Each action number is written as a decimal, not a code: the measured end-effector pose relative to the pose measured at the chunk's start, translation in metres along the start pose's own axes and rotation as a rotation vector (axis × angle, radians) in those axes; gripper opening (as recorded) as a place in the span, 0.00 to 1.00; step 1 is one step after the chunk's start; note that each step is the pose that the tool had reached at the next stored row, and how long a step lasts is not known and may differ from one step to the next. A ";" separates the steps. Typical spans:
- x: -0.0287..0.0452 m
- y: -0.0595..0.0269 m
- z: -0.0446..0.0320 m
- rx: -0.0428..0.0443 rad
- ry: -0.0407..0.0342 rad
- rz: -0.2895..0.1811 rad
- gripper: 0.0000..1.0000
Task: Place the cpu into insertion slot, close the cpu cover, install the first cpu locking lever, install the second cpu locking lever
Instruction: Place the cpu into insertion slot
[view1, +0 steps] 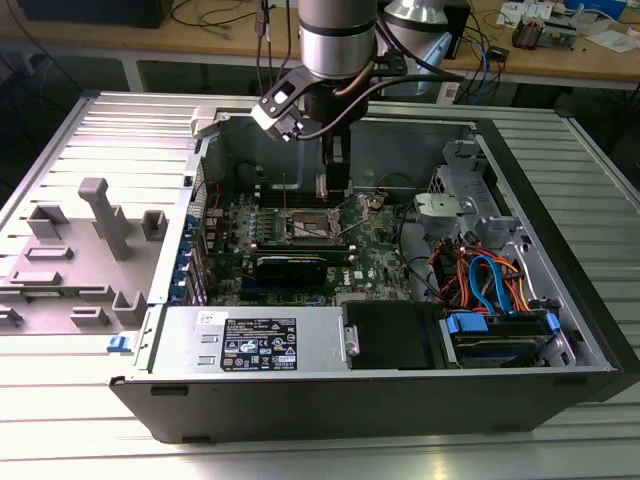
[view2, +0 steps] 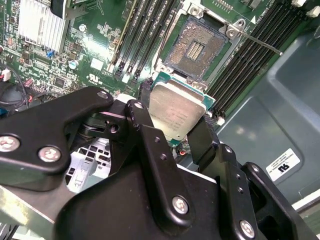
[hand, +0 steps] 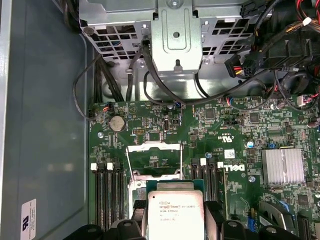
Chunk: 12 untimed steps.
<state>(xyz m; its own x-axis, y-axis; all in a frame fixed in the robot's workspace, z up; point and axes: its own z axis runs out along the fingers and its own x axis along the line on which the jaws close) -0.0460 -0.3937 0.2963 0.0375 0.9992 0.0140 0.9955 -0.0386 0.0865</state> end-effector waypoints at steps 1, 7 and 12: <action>0.0000 -0.0006 0.0003 0.0000 0.0001 0.000 0.55; -0.0004 -0.0099 0.0033 0.0003 0.0028 -0.026 0.55; 0.0006 -0.0112 0.0046 0.0006 0.0044 -0.043 0.55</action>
<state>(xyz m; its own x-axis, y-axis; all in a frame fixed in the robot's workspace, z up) -0.0567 -0.3925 0.2908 -0.0058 0.9999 0.0147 0.9962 0.0045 0.0866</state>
